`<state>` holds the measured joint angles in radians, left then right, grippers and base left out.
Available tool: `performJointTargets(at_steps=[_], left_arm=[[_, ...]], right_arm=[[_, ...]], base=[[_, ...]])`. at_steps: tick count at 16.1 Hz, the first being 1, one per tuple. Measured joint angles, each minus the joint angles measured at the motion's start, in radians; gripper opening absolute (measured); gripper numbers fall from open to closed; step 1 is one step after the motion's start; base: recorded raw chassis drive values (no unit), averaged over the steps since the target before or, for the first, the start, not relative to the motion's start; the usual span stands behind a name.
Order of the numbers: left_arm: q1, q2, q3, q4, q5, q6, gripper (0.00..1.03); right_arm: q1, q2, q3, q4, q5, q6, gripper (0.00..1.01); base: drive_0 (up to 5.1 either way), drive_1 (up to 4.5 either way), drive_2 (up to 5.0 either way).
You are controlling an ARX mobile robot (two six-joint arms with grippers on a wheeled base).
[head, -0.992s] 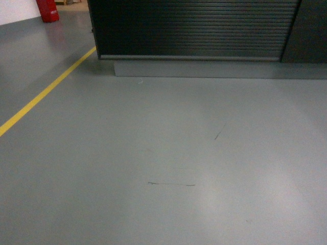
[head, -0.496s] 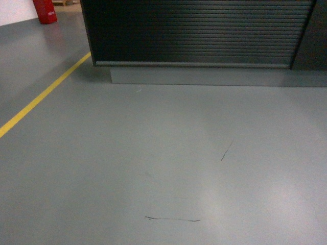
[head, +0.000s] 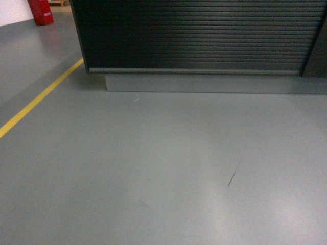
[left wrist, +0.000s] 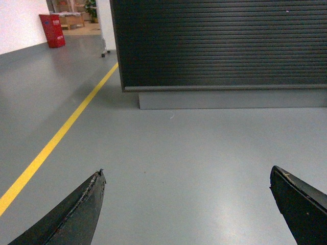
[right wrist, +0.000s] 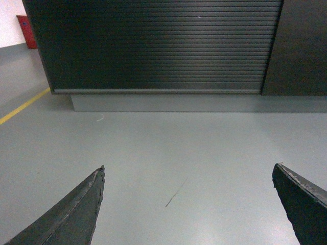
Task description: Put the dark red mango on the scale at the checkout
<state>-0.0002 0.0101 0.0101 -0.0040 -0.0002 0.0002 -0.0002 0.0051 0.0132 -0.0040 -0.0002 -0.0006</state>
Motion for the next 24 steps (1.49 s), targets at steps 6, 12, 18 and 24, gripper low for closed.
performJointTargets(at_steps=[6, 12, 18, 24], left_arm=[[0.0, 0.0, 0.0, -0.001, 0.0, 0.0, 0.98], [0.0, 0.0, 0.0, 0.002, 0.0, 0.0, 0.98], [0.0, 0.0, 0.0, 0.0, 0.0, 0.0, 0.98], [0.0, 0.0, 0.0, -0.001, 0.0, 0.0, 0.98]], right_arm=[[0.0, 0.0, 0.0, 0.0, 0.0, 0.0, 0.98], [0.0, 0.0, 0.0, 0.003, 0.0, 0.0, 0.98], [0.0, 0.0, 0.0, -0.003, 0.0, 0.0, 0.98], [0.0, 0.0, 0.0, 0.0, 0.0, 0.0, 0.98]], base=[[0.0, 4.28, -4.4], [0.0, 4.33, -4.3], [0.0, 4.35, -4.3], [0.0, 4.33, -4.3]])
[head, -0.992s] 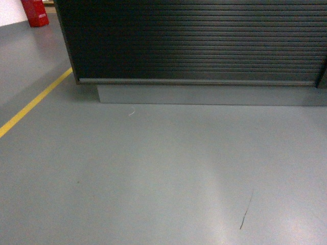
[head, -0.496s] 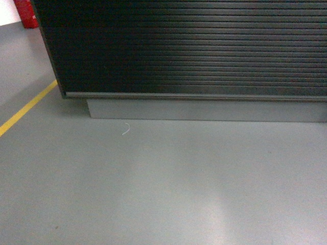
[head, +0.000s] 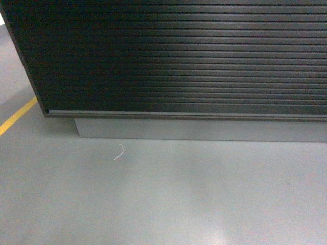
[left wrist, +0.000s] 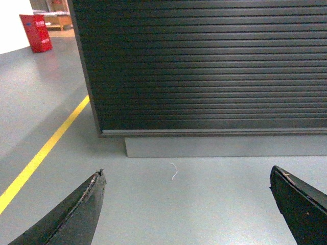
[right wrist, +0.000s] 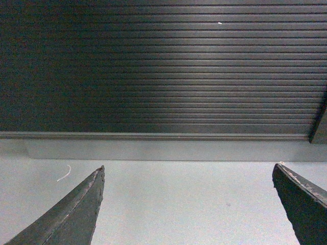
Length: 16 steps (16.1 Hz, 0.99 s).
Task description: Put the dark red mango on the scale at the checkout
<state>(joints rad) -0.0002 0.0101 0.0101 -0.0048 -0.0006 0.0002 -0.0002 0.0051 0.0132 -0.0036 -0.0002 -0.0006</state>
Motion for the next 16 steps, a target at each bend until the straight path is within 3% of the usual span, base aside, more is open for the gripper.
performJointTargets(at_steps=[8, 16], left_arm=[[0.0, 0.0, 0.0, 0.002, 0.0, 0.0, 0.98], [0.0, 0.0, 0.0, 0.003, 0.0, 0.0, 0.98]], right_arm=[[0.0, 0.0, 0.0, 0.004, 0.0, 0.0, 0.98], [0.0, 0.0, 0.0, 0.0, 0.0, 0.0, 0.98]], base=[[-0.1, 4.12, -4.3], [0.0, 2.64, -2.6]])
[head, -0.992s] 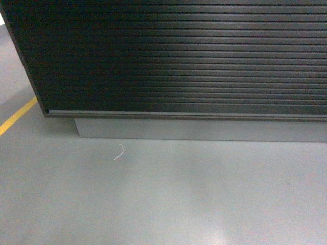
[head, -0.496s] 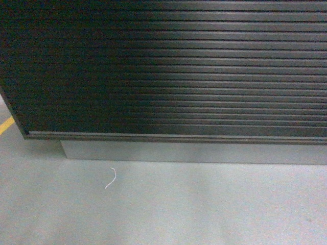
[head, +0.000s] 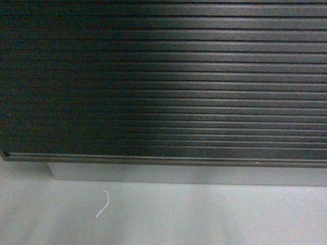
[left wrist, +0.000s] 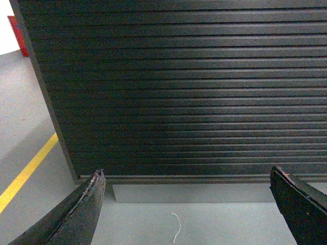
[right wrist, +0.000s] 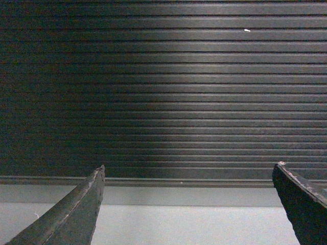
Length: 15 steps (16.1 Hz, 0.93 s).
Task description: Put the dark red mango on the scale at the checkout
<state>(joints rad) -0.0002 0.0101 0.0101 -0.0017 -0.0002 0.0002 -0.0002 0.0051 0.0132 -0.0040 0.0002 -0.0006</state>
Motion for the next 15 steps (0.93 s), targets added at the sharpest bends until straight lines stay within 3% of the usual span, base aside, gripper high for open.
performJointTargets(at_steps=[12, 15], left_arm=[[0.0, 0.0, 0.0, 0.0, 0.0, 0.0, 0.98], [0.0, 0.0, 0.0, -0.002, 0.0, 0.0, 0.98]], right_arm=[[0.0, 0.0, 0.0, 0.001, 0.0, 0.0, 0.98], [0.0, 0.0, 0.0, 0.0, 0.0, 0.0, 0.98]], base=[[0.0, 2.45, -2.5], [0.0, 0.0, 0.0]])
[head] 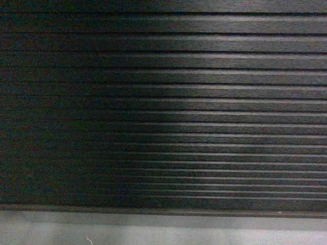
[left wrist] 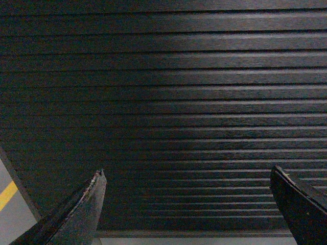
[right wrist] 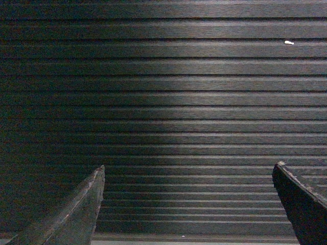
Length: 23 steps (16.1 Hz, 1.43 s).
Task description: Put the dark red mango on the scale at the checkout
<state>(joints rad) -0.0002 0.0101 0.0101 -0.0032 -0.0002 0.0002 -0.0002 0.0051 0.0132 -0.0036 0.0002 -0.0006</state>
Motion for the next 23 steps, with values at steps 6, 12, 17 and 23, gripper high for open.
performJointTargets(at_steps=[6, 12, 17, 23], left_arm=[[0.0, 0.0, 0.0, 0.0, 0.0, 0.0, 0.98], [0.0, 0.0, 0.0, 0.0, 0.0, 0.0, 0.98], [0.0, 0.0, 0.0, 0.0, 0.0, 0.0, 0.98], [0.0, 0.0, 0.0, -0.001, 0.002, 0.0, 0.98]], right_arm=[[0.0, 0.0, 0.0, 0.0, 0.0, 0.0, 0.98], [0.0, 0.0, 0.0, 0.0, 0.0, 0.0, 0.98], [0.0, 0.0, 0.0, 0.0, 0.0, 0.0, 0.98], [0.0, 0.0, 0.0, -0.001, 0.0, 0.0, 0.98]], base=[[0.0, 0.0, 0.0], [0.0, 0.0, 0.0], [0.0, 0.0, 0.0], [0.0, 0.0, 0.0]])
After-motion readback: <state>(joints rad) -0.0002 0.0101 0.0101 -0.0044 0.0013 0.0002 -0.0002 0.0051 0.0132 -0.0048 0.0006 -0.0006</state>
